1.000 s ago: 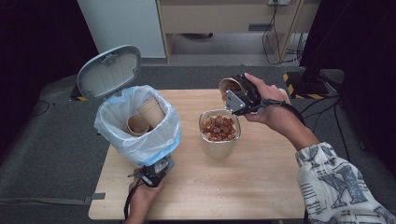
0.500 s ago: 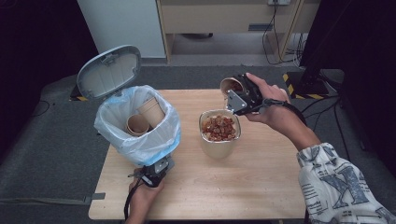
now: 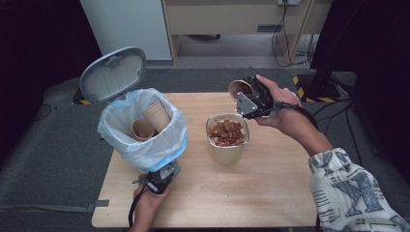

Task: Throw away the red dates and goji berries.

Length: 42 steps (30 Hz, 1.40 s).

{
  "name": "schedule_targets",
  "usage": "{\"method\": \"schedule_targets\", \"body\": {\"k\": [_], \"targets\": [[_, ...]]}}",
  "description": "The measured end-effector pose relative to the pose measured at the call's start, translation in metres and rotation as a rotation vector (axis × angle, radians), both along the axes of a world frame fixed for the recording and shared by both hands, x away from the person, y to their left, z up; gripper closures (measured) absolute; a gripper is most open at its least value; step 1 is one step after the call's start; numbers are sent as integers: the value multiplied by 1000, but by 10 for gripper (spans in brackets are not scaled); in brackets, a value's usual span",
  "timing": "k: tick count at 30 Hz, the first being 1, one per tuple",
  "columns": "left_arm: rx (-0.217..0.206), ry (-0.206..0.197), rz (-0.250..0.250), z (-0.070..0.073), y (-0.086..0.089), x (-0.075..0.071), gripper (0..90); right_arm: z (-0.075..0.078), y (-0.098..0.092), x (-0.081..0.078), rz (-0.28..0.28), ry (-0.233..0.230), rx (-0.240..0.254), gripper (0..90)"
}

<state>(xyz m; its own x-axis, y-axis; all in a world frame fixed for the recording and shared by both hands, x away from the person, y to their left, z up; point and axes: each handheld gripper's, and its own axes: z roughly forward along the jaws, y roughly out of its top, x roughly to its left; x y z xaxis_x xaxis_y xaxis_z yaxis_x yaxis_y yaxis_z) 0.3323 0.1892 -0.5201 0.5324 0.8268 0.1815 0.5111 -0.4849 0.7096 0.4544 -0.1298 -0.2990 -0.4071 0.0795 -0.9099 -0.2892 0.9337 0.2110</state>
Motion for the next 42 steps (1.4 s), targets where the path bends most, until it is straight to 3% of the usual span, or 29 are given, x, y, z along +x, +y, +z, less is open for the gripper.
{"method": "schedule_targets", "body": {"k": [27,32,37,42], "targets": [[2,0,1,0,0,0,890,19,-1,-4,5,-60,-19,355],[3,1,0,0,0,0,890,17,2,-5,4,-95,-73,357],[3,1,0,0,0,0,890,10,4,-7,-3,-165,-194,358],[4,1,1,0,-1,0,890,7,5,-7,2,-159,-193,358]]}}
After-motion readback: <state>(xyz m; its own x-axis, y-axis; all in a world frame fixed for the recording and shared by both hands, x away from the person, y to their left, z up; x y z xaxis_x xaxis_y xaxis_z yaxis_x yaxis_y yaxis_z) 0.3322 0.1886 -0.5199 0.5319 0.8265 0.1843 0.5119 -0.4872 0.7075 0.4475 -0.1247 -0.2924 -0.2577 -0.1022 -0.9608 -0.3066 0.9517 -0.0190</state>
